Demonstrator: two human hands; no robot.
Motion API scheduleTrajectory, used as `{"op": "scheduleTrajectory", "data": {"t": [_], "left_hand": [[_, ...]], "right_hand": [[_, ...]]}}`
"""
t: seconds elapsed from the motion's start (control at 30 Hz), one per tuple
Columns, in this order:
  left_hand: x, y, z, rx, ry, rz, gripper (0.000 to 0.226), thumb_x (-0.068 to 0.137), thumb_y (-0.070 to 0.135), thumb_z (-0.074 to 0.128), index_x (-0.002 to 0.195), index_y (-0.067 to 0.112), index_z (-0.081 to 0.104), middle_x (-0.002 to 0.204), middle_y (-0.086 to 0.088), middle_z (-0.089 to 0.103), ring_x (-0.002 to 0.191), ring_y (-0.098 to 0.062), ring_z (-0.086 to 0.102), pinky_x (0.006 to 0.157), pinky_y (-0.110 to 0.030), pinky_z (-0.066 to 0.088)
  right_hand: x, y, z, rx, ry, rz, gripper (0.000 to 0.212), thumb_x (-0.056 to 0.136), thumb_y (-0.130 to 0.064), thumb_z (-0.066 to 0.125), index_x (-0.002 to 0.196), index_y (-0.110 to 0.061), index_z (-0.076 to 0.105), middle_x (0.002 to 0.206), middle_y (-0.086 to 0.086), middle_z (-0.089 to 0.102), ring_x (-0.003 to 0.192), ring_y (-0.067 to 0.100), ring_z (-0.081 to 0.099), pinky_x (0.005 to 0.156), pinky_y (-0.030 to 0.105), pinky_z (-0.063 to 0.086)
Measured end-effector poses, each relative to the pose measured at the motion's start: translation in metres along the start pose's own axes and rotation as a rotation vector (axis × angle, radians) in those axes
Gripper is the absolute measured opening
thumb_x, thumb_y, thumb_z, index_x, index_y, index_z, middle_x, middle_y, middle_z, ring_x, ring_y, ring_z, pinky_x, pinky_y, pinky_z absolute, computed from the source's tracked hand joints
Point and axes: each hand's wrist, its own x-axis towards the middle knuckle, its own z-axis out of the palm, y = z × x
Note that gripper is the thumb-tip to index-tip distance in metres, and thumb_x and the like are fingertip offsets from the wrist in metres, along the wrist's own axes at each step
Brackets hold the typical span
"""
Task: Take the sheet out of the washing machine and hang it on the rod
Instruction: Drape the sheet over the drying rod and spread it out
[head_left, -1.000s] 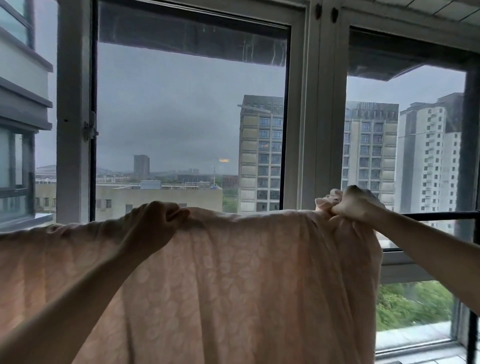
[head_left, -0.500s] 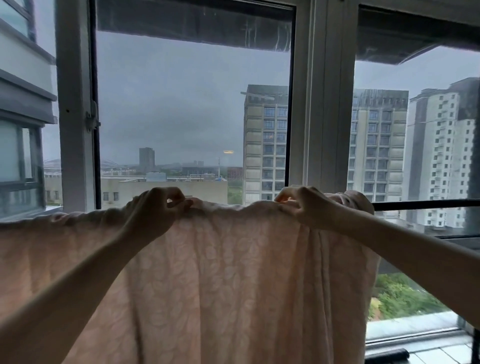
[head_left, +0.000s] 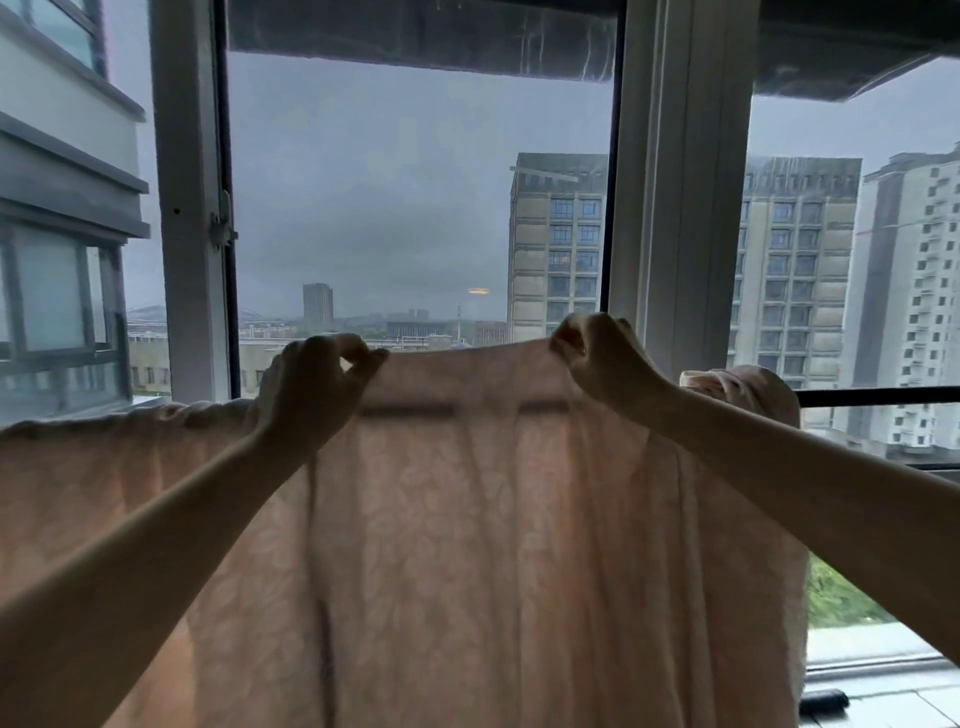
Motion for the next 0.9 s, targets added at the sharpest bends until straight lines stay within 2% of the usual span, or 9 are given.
{"op": "scheduleTrajectory", "data": {"t": [0.03, 0.1, 0.23, 0.3, 0.37, 0.47, 0.57, 0.73, 0.9], "left_hand": [[0.0, 0.001, 0.0, 0.014, 0.024, -0.016, 0.028, 0.085, 0.051, 0.06, 0.08, 0.026, 0.07, 0.081, 0.0, 0.073, 0.078, -0.024, 0.068, 0.073, -0.038, 0.055], [0.002, 0.003, 0.003, 0.031, -0.052, 0.002, 0.02, 0.084, 0.046, 0.063, 0.085, 0.028, 0.07, 0.089, 0.002, 0.074, 0.083, -0.023, 0.069, 0.077, -0.039, 0.054], [0.004, 0.011, 0.009, -0.03, -0.224, 0.147, 0.015, 0.087, 0.027, 0.067, 0.102, 0.029, 0.067, 0.1, 0.007, 0.072, 0.082, -0.012, 0.067, 0.082, -0.037, 0.055], [0.0, 0.019, 0.014, -0.101, -0.314, 0.22, 0.011, 0.088, 0.029, 0.065, 0.097, 0.026, 0.07, 0.094, 0.006, 0.072, 0.081, -0.008, 0.066, 0.08, -0.035, 0.055], [-0.006, 0.026, 0.023, -0.113, -0.374, 0.262, 0.017, 0.088, 0.04, 0.062, 0.096, 0.027, 0.071, 0.093, 0.009, 0.072, 0.083, -0.006, 0.066, 0.079, -0.035, 0.056], [-0.01, 0.034, 0.035, -0.05, -0.347, 0.285, 0.032, 0.087, 0.056, 0.054, 0.099, 0.031, 0.07, 0.093, 0.012, 0.072, 0.082, -0.006, 0.067, 0.073, -0.032, 0.055], [-0.007, 0.043, 0.04, -0.003, -0.307, 0.282, 0.027, 0.09, 0.05, 0.055, 0.094, 0.029, 0.071, 0.09, 0.01, 0.072, 0.078, -0.01, 0.066, 0.067, -0.028, 0.047], [-0.013, 0.078, 0.052, -0.032, -0.292, 0.381, 0.022, 0.092, 0.042, 0.055, 0.097, 0.027, 0.07, 0.095, 0.013, 0.068, 0.081, -0.008, 0.065, 0.068, -0.03, 0.052], [-0.017, 0.128, 0.08, -0.094, -0.285, 0.456, 0.018, 0.091, 0.039, 0.058, 0.099, 0.027, 0.068, 0.101, 0.012, 0.066, 0.083, -0.006, 0.064, 0.071, -0.035, 0.056]], "right_hand": [[0.005, 0.0, 0.002, -0.003, 0.033, 0.01, 0.013, 0.09, -0.017, 0.063, 0.095, -0.007, 0.068, 0.092, 0.009, 0.071, 0.083, 0.021, 0.067, 0.082, 0.04, 0.055], [0.013, 0.001, 0.006, -0.017, 0.047, 0.03, 0.013, 0.088, -0.016, 0.065, 0.095, -0.006, 0.07, 0.093, 0.01, 0.072, 0.084, 0.022, 0.067, 0.082, 0.041, 0.056], [0.01, 0.001, 0.02, -0.079, -0.206, 0.019, 0.016, 0.088, -0.019, 0.065, 0.094, -0.007, 0.072, 0.093, 0.01, 0.073, 0.087, 0.022, 0.067, 0.085, 0.04, 0.054], [0.005, -0.001, 0.024, -0.097, -0.293, 0.012, 0.017, 0.088, -0.022, 0.065, 0.093, -0.007, 0.072, 0.092, 0.011, 0.072, 0.086, 0.022, 0.066, 0.084, 0.041, 0.053], [0.002, 0.0, 0.021, -0.096, -0.289, 0.009, 0.018, 0.088, -0.023, 0.064, 0.094, -0.009, 0.072, 0.094, 0.01, 0.072, 0.088, 0.022, 0.066, 0.085, 0.04, 0.052], [-0.005, 0.002, 0.007, -0.118, -0.253, -0.018, 0.017, 0.087, -0.024, 0.065, 0.095, -0.011, 0.071, 0.095, 0.006, 0.072, 0.089, 0.019, 0.066, 0.085, 0.035, 0.052], [-0.014, 0.013, -0.009, -0.127, -0.25, -0.042, 0.016, 0.089, -0.021, 0.064, 0.097, -0.01, 0.07, 0.096, 0.006, 0.071, 0.085, 0.016, 0.066, 0.083, 0.03, 0.053], [-0.035, 0.049, -0.038, -0.169, -0.192, -0.055, 0.009, 0.088, -0.021, 0.06, 0.088, -0.016, 0.068, 0.088, 0.001, 0.069, 0.085, 0.016, 0.062, 0.075, 0.032, 0.051], [-0.062, 0.086, -0.07, -0.365, -0.107, -0.121, 0.018, 0.089, -0.022, 0.059, 0.105, -0.017, 0.064, 0.105, 0.001, 0.065, 0.103, 0.017, 0.054, 0.088, 0.037, 0.048]]}}
